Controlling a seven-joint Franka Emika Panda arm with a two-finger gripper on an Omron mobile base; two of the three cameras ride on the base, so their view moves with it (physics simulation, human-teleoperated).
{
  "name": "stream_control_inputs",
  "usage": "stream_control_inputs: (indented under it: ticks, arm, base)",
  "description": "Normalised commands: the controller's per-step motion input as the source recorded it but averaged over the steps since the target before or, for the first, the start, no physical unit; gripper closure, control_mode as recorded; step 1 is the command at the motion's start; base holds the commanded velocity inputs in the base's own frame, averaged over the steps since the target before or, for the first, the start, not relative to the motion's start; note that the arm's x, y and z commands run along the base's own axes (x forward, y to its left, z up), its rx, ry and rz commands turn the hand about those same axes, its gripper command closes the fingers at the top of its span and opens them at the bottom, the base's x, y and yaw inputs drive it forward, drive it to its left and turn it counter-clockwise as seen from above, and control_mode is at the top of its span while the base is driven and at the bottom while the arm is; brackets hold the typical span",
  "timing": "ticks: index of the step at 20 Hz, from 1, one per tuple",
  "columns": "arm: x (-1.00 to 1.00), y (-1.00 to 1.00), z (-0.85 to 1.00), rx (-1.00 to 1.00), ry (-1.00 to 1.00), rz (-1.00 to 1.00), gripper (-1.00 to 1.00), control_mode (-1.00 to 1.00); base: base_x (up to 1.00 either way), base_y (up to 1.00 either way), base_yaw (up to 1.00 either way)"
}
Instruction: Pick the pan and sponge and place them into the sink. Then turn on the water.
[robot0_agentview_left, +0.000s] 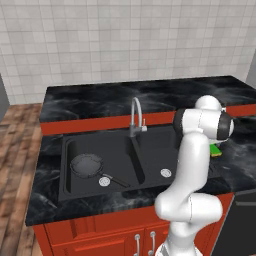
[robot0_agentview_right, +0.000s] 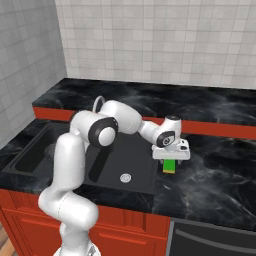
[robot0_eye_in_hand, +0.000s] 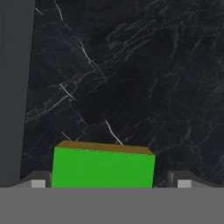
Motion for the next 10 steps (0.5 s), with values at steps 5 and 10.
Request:
stream_control_inputs:
  ticks: [5,10]
  arm:
    - [0.00,0.00,-0.29,0.00,0.00,0.00,1.00,-1.00]
    - [0.00,0.00,-0.14,0.00,0.00,0.00,1.00,-1.00]
  base:
    - [0.00,0.00,0.00]
    - [0.00,0.00,0.00]
